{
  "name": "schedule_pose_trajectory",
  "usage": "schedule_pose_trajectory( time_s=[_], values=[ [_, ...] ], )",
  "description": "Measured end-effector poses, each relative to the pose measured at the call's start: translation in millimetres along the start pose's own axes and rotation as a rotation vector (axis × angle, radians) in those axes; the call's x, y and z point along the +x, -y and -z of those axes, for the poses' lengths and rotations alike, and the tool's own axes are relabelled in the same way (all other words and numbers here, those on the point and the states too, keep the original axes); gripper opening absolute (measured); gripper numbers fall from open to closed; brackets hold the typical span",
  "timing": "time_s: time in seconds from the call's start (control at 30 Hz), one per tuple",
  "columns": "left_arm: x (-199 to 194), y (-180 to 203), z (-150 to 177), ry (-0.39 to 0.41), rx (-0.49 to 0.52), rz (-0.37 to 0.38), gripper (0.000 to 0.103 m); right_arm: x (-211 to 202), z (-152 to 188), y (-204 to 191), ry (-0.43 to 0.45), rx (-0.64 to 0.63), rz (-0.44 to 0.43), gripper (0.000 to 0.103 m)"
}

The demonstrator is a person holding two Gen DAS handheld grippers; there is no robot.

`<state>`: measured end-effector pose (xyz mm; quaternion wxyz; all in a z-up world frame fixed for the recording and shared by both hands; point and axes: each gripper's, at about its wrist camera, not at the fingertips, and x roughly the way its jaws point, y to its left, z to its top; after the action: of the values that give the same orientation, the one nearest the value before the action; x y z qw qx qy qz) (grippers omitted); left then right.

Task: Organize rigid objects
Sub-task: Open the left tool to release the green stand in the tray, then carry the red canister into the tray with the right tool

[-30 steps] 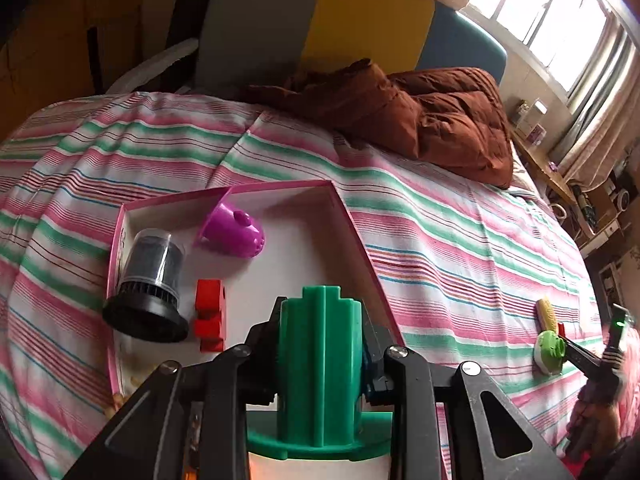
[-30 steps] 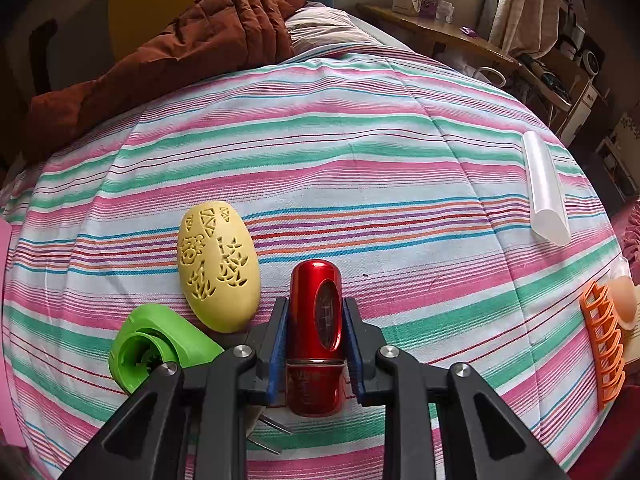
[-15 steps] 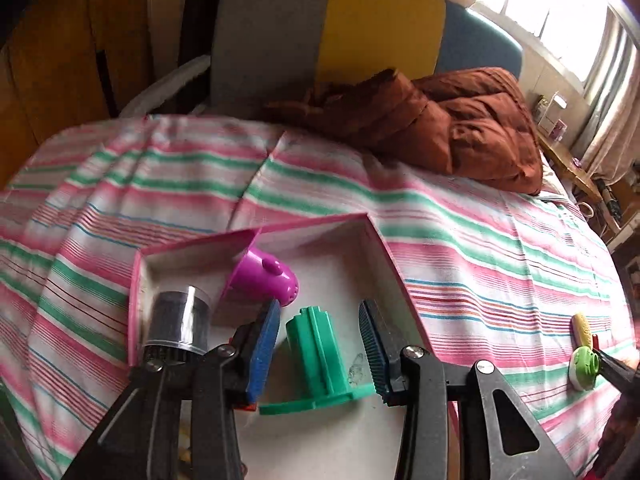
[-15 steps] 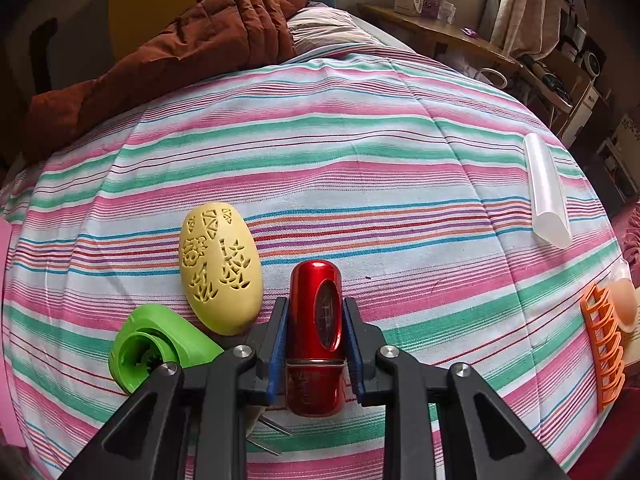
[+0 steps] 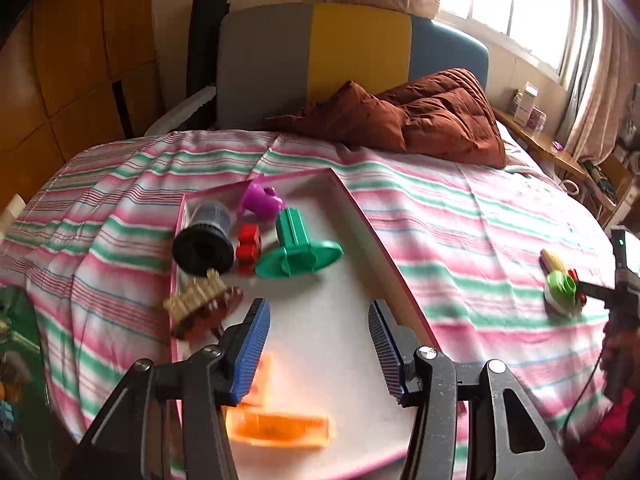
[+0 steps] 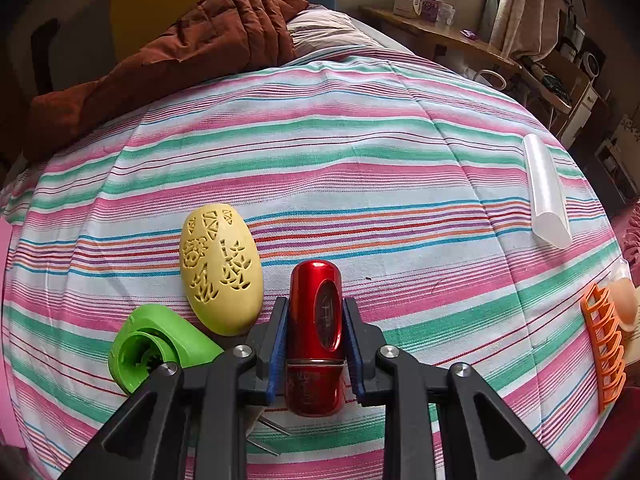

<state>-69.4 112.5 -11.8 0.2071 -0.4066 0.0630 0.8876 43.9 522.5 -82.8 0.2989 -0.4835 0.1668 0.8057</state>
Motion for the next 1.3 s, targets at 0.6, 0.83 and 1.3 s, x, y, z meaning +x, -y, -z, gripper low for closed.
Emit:
schedule_pose_trajectory(
  time_s=[0.6,0.83,1.3],
  values=[
    [-29,-1,38,-0.006,0.005,-0.031,0.057,-2,2,-1,0.007,0.016,0.010,0.025],
    [-29,-9,45,-0.018,-0.004,-0.055,0.061,-2,3,-1,0.011,0.019,0.011,0.025],
    [-31,-20,50,-0.018,-0.026,-0.085,0.065,-4,3,-3,0.015,0.032,0.011,0.025]
  ],
)
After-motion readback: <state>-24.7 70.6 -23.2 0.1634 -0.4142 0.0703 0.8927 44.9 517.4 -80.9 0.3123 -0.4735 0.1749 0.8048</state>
